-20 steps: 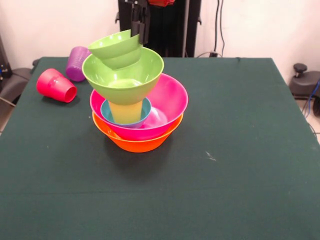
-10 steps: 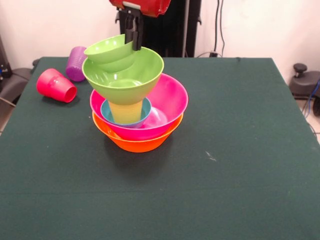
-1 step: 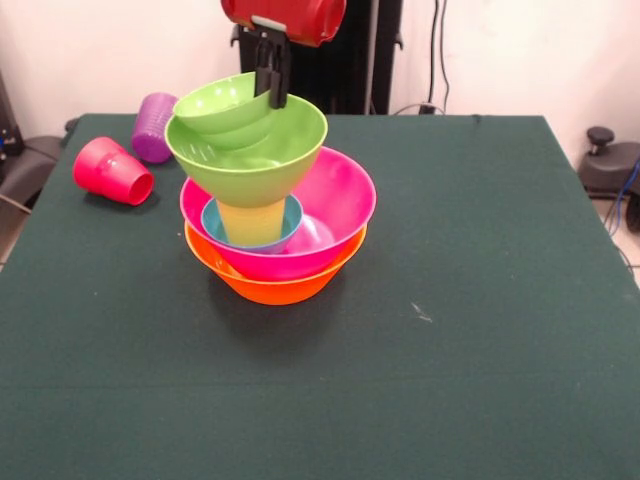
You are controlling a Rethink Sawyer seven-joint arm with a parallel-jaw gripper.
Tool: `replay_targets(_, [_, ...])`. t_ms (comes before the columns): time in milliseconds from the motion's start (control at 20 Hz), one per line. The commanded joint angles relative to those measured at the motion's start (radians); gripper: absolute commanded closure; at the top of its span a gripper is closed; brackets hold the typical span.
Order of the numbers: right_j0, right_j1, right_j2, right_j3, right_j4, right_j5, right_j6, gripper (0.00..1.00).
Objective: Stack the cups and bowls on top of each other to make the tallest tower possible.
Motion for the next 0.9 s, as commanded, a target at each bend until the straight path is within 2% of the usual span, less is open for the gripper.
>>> replay_targets(50, [0.04,0.03,0.021,-0.028,-0.023,-0.031,0.085,1.0])
replay_targets(900, [0.06,0.044,0.001,-0.084,-0.012,-0.001,0.088,1.0])
